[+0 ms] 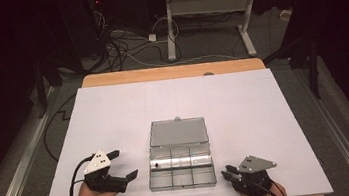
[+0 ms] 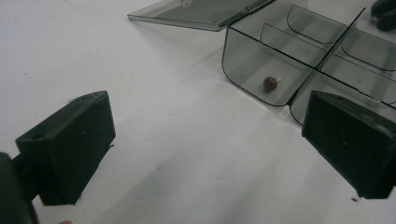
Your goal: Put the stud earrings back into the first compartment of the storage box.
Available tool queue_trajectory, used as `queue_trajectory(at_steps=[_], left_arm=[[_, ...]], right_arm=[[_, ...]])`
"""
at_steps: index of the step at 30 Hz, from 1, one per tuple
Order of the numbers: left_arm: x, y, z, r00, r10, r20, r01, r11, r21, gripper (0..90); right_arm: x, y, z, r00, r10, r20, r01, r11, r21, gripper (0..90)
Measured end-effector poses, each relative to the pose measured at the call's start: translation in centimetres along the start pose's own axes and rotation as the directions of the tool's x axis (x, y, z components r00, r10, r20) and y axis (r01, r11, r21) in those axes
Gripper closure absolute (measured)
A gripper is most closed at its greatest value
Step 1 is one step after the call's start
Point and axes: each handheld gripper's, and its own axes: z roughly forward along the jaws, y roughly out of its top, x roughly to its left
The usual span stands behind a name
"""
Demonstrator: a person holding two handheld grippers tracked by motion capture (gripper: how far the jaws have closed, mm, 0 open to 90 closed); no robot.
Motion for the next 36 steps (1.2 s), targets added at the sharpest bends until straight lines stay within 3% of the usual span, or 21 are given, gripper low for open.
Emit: queue_trajectory(at_steps=[16,36], left_arm=[[0.00,0.01,0.00,1.0000,0.002,0.003,-0.002,1.0000,0.001,2.0],[0.00,0.01,-0.01,1.0000,0.002,0.002,-0.002,1.0000,0.000,2.0]], right_arm=[[-0.03,0.10,-0.05,0.9998,-0.021,-0.005,0.021,0.9998,-0.001,75.5],[-0.35,0.10,-0.25,0.9998,0.003,-0.021,-0.003,0.9999,-0.013,75.5]])
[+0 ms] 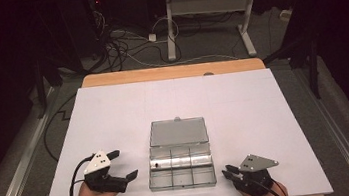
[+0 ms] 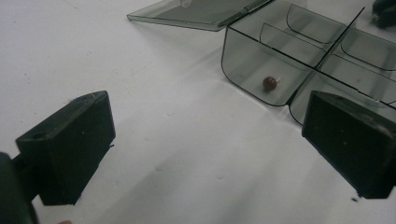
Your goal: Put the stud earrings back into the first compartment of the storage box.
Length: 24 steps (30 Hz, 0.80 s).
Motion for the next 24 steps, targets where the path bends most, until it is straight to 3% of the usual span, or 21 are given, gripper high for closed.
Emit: queue_trajectory(at_steps=[24], left_arm=[[-0.02,0.01,0.04,1.0000,0.002,0.001,-0.002,1.0000,0.002,2.0]], right_arm=[[-0.19,0.57,-0.74,0.9997,0.010,-0.024,-0.011,0.9994,-0.033,75.5]])
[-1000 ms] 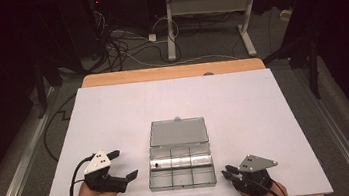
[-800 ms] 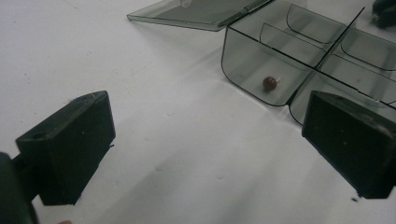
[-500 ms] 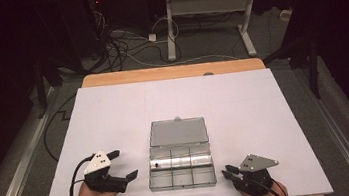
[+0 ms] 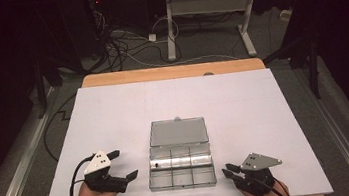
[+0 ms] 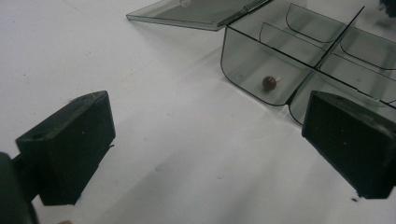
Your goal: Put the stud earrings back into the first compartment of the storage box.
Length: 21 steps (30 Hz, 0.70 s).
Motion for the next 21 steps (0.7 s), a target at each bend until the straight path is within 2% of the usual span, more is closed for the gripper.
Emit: queue_trajectory(at_steps=[11,21], left_arm=[[0.0,0.0,0.0,1.0000,-0.001,0.001,0.001,1.0000,-0.001,2.0],[0.0,0.0,0.0,1.0000,0.000,0.000,0.000,1.0000,0.000,2.0]], right_arm=[[0.1,1.2,-0.9,0.9995,-0.005,-0.031,0.004,0.9990,-0.045,75.6],[0.3,2.3,-0.9,0.9979,-0.018,-0.062,0.013,0.9974,-0.071,75.6]])
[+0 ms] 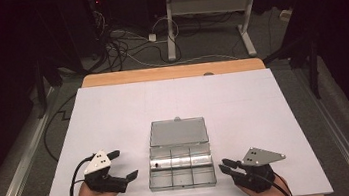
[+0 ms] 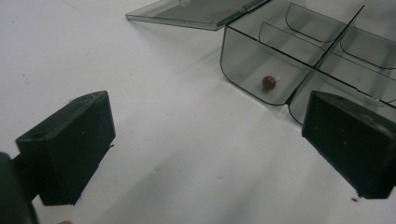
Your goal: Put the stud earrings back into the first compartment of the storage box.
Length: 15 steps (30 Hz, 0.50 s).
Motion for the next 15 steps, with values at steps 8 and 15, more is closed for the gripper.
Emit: queue_trajectory(at_steps=[8,15], left_arm=[[0.0,0.0,0.0,1.0000,0.000,-0.001,0.000,1.0000,0.001,2.0],[0.0,0.0,0.0,1.0000,-0.001,-0.002,0.001,1.0000,0.000,2.0]], right_arm=[[0.2,0.9,0.5,0.9997,-0.014,-0.022,0.014,0.9999,-0.010,75.5],[0.5,1.7,1.1,0.9986,-0.033,-0.041,0.033,0.9993,-0.017,75.5]])
